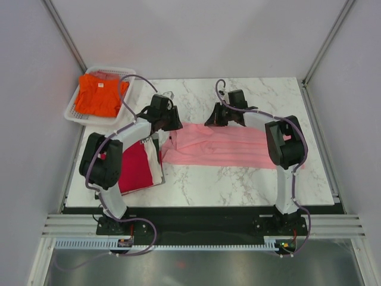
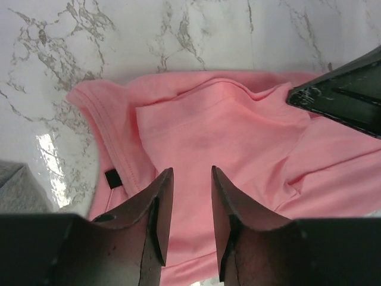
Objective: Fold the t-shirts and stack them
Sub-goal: Fold the tshirt
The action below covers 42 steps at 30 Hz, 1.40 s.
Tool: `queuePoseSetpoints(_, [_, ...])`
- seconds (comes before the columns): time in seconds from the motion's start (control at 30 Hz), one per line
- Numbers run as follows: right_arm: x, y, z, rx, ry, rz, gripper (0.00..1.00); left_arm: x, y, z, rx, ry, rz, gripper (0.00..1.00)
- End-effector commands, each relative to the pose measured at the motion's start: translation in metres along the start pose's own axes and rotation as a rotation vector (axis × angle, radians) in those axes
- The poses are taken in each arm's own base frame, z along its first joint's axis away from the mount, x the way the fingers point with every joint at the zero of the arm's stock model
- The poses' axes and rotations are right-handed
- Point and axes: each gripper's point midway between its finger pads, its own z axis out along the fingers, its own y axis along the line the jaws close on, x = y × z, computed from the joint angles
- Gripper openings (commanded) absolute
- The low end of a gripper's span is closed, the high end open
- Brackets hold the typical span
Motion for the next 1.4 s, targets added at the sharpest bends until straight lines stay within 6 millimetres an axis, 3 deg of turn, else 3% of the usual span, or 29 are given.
queuePoseSetpoints(0.0, [-0.018, 0.024, -0.01, -0.066, -0.056, -0.061, 0.0, -0.007, 0.01, 0.018, -0.043, 0.001, 0.013, 0.39])
queuePoseSetpoints(0.27, [-0.02, 0.02, -0.006, -0.055, -0.062, -0.06, 0.0, -0.003, 0.025, 0.042, -0.074, 0.041, -0.013, 0.44])
queuePoseSetpoints(0.6, [-0.023, 0.023, -0.007, -0.065, -0.067, -0.066, 0.0, -0.012, 0.026, 0.041, -0.078, 0.027, -0.02, 0.44])
queuePoseSetpoints(0.67, [-0.023, 0.023, -0.007, -0.064, -0.068, -0.068, 0.0, -0.013, 0.023, 0.04, -0.063, 0.027, -0.02, 0.37])
queuePoseSetpoints(0.77, [-0.023, 0.023, -0.007, -0.063, -0.066, -0.068, 0.0, -0.017, 0.016, 0.041, -0.029, 0.022, -0.016, 0.15])
queuePoseSetpoints(0.8, [-0.023, 0.023, -0.007, -0.065, -0.067, -0.068, 0.0, -0.018, 0.014, 0.041, -0.018, 0.02, -0.012, 0.03])
queuePoseSetpoints(0.83, [-0.023, 0.024, -0.007, -0.067, -0.067, -0.068, 0.0, -0.017, 0.011, 0.041, 0.004, 0.029, -0.009, 0.02])
queuePoseSetpoints(0.97, [-0.022, 0.026, -0.011, -0.072, -0.066, -0.073, 0.0, -0.014, 0.005, 0.032, 0.026, 0.021, -0.009, 0.02])
queuePoseSetpoints(1.13, [-0.016, 0.03, -0.021, -0.081, -0.063, -0.066, 0.0, -0.017, -0.01, -0.002, 0.056, -0.033, 0.012, 0.02])
queuePoseSetpoints(1.37, [-0.004, 0.04, -0.044, -0.089, -0.091, -0.066, 0.0, 0.007, -0.022, -0.039, 0.065, -0.053, 0.052, 0.02])
